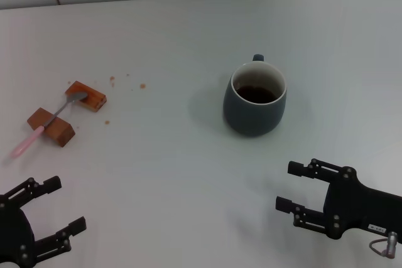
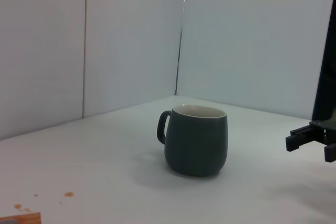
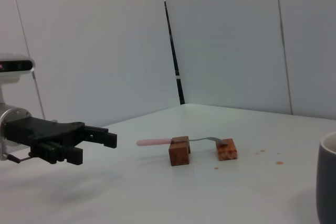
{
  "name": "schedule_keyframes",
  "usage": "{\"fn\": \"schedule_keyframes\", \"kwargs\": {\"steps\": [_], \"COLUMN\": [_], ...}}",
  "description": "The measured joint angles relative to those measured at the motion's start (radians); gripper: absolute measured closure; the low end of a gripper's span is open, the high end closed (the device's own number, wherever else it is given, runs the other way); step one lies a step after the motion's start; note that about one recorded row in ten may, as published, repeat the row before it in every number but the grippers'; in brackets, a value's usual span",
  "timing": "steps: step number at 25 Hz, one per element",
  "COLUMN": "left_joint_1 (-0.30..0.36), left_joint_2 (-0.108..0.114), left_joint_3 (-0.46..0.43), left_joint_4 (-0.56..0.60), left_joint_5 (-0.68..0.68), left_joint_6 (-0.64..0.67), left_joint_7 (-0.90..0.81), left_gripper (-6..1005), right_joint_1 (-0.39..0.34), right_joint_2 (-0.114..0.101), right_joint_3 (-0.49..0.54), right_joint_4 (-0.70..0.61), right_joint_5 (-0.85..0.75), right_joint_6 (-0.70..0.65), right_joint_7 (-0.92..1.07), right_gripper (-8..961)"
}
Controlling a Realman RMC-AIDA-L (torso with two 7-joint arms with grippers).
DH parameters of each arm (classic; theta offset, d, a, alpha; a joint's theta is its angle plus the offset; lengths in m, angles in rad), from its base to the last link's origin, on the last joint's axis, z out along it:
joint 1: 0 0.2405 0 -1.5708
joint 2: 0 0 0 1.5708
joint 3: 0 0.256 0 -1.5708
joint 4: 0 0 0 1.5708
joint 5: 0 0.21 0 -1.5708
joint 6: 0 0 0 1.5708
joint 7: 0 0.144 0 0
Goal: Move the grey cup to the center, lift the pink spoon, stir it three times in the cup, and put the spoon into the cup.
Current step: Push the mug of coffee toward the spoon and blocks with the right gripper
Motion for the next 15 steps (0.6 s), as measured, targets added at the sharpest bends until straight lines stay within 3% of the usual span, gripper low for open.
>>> {"fn": "schedule_keyframes", "kwargs": {"steps": [7,11,15], "left_joint_1": [-0.003,-0.003,-0.003], "left_joint_2": [0.000,0.000,0.000], "left_joint_3": [-0.002,-0.002,-0.002], "left_joint_4": [0.000,0.000,0.000], "left_joint_5": [-0.004,-0.004,-0.004], "left_joint_6": [-0.002,-0.002,-0.001], "left_joint_7": [0.000,0.000,0.000], "left_gripper": [151,151,151], "right_joint_1": [-0.002,-0.007,-0.030], "right_joint_2": [0.001,0.000,0.000], "right_joint_3": [0.009,0.029,0.115], "right_joint_4": [0.009,0.043,0.110], "right_joint_5": [0.016,0.066,0.194], "right_joint_6": [-0.005,-0.022,-0.069], "right_joint_7": [-0.036,-0.105,-0.251], "right_gripper": [238,386,566]}}
